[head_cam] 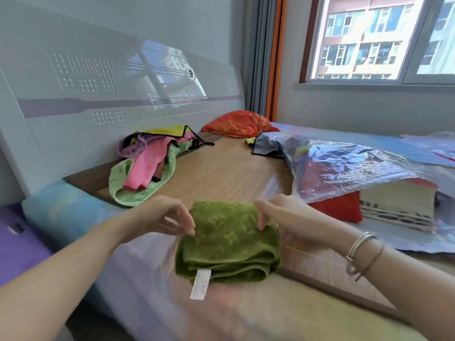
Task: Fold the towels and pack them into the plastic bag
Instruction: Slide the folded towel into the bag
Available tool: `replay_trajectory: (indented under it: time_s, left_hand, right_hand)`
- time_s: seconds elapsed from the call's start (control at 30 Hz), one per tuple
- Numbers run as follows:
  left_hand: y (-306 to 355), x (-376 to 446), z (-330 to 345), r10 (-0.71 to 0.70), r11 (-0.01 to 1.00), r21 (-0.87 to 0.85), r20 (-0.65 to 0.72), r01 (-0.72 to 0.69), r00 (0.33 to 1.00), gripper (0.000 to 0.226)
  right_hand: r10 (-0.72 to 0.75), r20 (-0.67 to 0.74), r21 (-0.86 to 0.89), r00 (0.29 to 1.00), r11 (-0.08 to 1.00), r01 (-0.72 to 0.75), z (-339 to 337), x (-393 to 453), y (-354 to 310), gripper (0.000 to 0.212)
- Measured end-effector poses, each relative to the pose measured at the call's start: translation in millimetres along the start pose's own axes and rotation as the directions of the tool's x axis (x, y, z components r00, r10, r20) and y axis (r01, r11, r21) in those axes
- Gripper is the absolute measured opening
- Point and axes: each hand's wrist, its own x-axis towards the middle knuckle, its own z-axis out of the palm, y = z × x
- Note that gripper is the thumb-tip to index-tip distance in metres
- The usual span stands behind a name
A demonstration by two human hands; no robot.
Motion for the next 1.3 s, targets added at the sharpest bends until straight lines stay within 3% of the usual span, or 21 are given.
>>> replay_trajectory:
  time_s: [0.07,0.13,0.17,0.23,0.3,0.47,0.5,0.6,0.7,0.77,0.83,0.9,1.07,1.13,1.2,1.27,1.3]
  left_hand:
    - [-9.3,3.6,10.0,-0.082,0.981,0.163,-0.154,0.107,0.985,0.031]
    - [-16.3,11.9,22.5,-0.117,0.961,0.202,-0.325,0.190,0.938,0.029]
    - [-18.7,15.5,27.9,-0.121,0.953,0.208,-0.399,0.218,0.909,0.030]
    - [-21.8,20.3,38.8,-0.151,0.957,0.154,-0.462,0.246,0.874,0.049]
    - [-22.1,19.2,49.3,-0.236,0.966,-0.002,-0.414,0.259,0.879,0.070]
    - [-42.3,25.6,55.3,-0.265,0.925,-0.348,-0.290,0.156,0.920,0.127]
    - [-45.3,26.0,56.5,-0.253,0.909,-0.395,-0.277,0.130,0.927,0.127]
    - [-27.2,4.4,70.5,-0.165,0.879,-0.476,-0.236,0.034,0.958,0.071]
    - [0.2,-19.3,80.6,0.011,0.875,-0.471,-0.208,-0.110,0.978,0.037]
    - [22.2,-36.4,87.5,0.101,0.859,-0.487,-0.139,-0.157,0.985,0.037]
    - [44.4,-49.7,101.6,0.156,0.873,-0.461,-0.045,-0.159,0.987,0.047]
    - [67.3,-58.5,123.6,0.194,0.890,-0.429,0.051,-0.154,0.980,0.048]
    - [101.8,-58.7,192.6,0.233,0.914,-0.381,0.204,-0.142,0.951,0.036]
    - [105.6,-46.2,219.3,0.263,0.936,-0.300,0.248,-0.184,0.932,0.032]
    - [106.6,-25.8,245.1,0.320,0.947,-0.075,0.190,-0.312,0.928,0.032]
    - [105.4,3.6,264.7,0.461,0.840,0.311,0.025,-0.445,0.887,0.029]
    - [106.5,15.8,271.0,0.556,0.743,0.498,-0.088,-0.447,0.826,0.023]
  right_hand:
    - [-0.087,-0.168,-0.371,0.982,0.928,0.019,8.2,-4.9,-10.4,0.054]
    - [-0.233,-0.329,-0.507,0.915,0.861,0.037,16.2,-0.4,-22.9,0.037]
    - [-0.259,-0.353,-0.482,0.899,0.874,0.063,22.4,4.0,-25.7,0.033]
    - [-0.158,-0.208,-0.315,0.965,0.945,0.087,41.5,12.5,-24.4,0.048]
    - [-0.041,0.023,-0.306,0.999,0.951,0.046,75.7,14.7,-12.3,0.062]
    - [-0.034,0.006,-0.405,0.999,0.914,0.033,108.5,7.6,10.8,0.065]
    - [-0.027,0.037,-0.393,0.999,0.919,0.039,102.7,5.9,9.0,0.064]
    - [-0.063,0.071,-0.322,0.995,0.943,0.083,82.2,-6.7,3.1,0.059]
    - [-0.134,-0.123,-0.117,0.983,0.986,0.120,51.5,-31.5,-0.5,0.056]
    - [-0.114,-0.225,0.015,0.968,0.993,0.121,22.9,-48.3,-3.2,0.066]
    - [-0.032,-0.216,0.135,0.976,0.989,0.062,-8.1,-61.5,-3.4,0.079]
    - [0.042,-0.131,0.234,0.990,0.972,-0.010,-39.4,-77.0,1.7,0.080]
    - [0.105,0.147,0.259,0.984,0.956,-0.140,-109.7,-135.2,43.6,0.052]
    - [0.184,0.139,0.186,0.973,0.960,-0.208,-122.9,-151.0,71.1,0.049]
    - [0.250,0.025,0.054,0.968,0.967,-0.251,-125.5,-157.7,97.6,0.036]
    - [0.260,-0.170,-0.104,0.950,0.954,-0.280,-123.0,-155.9,121.7,0.023]
    - [0.250,-0.271,-0.180,0.929,0.935,-0.304,-121.4,-153.3,131.4,0.021]
